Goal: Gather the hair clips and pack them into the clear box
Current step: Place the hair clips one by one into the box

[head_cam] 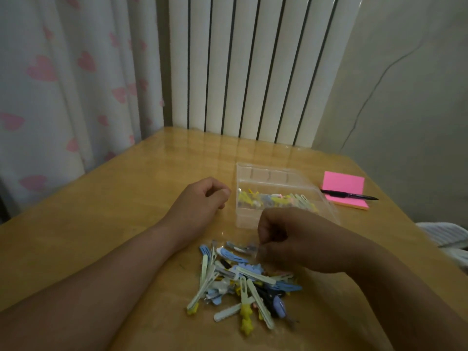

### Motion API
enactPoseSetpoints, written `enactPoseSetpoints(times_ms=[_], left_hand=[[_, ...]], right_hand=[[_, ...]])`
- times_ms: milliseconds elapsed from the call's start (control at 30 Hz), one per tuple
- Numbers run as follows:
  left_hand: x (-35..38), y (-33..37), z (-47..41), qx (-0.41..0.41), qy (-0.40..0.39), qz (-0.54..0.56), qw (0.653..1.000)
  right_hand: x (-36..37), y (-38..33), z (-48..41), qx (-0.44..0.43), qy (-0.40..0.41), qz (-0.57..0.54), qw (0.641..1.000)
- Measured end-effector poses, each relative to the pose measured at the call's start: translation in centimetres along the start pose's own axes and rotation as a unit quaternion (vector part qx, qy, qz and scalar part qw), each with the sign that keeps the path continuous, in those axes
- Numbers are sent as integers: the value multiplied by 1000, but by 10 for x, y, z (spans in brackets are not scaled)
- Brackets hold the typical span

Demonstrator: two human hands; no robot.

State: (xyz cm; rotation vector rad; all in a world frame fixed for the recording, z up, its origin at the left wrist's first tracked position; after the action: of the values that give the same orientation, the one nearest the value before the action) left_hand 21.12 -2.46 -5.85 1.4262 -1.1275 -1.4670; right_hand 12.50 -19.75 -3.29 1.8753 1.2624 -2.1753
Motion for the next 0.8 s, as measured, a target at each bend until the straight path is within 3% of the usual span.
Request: enactPoseSetpoints(times_ms=[133,233,367,600,800], left_hand=[[3,2,1,3,-6,-3,1000],[4,4,2,13,-11,-6,1000],[5,5,3,20,-23,-11,999],[19,7,5,48,-61,-44,996],[22,7,4,52,-69,-51,995]], right_hand=[[-25,3,4,-9,85,-74,994],[-42,12,6,12,171,-66,983],[-50,21,1,45,224,-47,972],[-67,7,-25,90,222,43,970],[-52,31,-39,149,224,-40,962]])
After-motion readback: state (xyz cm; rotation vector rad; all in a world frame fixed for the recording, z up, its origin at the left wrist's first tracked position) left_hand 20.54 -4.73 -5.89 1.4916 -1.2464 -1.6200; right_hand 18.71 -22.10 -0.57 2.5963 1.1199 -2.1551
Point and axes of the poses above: each hand's wrist, its own z-axis away from the middle knuckle, its own x-axis out of the palm, y = z × x, the point moved 10 cm from there along -z, towards the middle knuckle, and after that the axes turned 11 degrees about -x, right-handed, at the moved point
